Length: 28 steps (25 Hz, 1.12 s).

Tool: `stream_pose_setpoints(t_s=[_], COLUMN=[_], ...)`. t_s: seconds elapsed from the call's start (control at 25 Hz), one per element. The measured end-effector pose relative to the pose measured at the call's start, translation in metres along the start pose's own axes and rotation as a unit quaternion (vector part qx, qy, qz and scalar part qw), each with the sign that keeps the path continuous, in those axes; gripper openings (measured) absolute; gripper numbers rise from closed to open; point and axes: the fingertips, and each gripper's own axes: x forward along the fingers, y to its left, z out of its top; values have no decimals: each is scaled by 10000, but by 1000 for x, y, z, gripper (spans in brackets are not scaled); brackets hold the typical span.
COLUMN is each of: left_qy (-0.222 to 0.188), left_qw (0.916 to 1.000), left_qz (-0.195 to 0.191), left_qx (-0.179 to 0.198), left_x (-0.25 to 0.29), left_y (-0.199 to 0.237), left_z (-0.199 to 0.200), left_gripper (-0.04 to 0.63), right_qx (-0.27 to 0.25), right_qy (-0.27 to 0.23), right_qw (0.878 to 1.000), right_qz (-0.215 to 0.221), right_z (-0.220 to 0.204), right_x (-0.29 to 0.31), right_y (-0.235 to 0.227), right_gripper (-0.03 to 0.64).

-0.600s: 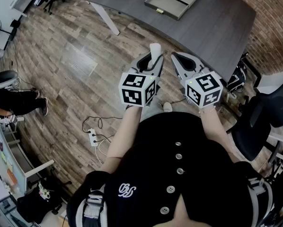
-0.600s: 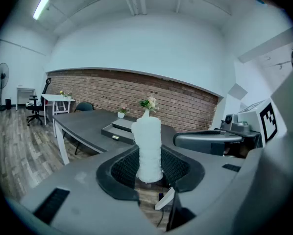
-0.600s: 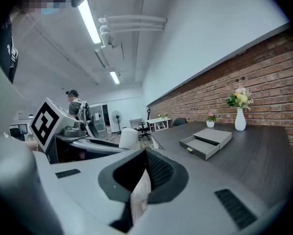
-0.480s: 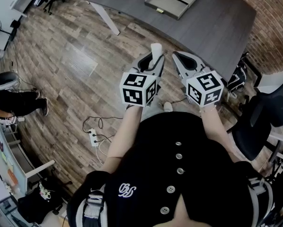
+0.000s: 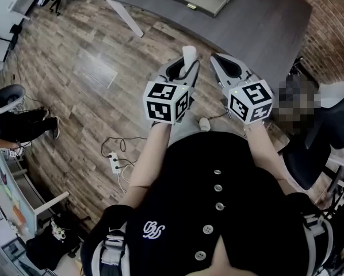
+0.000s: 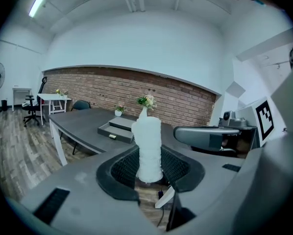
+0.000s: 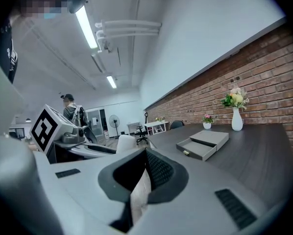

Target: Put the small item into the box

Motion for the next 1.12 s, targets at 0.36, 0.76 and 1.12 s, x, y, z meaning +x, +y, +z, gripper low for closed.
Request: stream_pose_setpoints(t_s=[0.36, 0.76, 1.12], left_qy=[16, 19, 298], left_qw=[9998, 9995, 9972], left_qz=[182, 271, -571], left_qx=[-78, -140, 372], left_x=[22, 76, 164], left_y=[7, 93, 213], left_z=[1, 23, 92], left_gripper=[131, 132, 132], right_qx=[-64, 268, 434], right_qy=[86, 33, -308], right_qw=[9997, 9996, 9931], right_qz=[217, -63, -1041], right_z=[1, -3, 41], right_x=[1, 57, 185], right_y=[-28, -81, -146], right_gripper=[3, 3, 5])
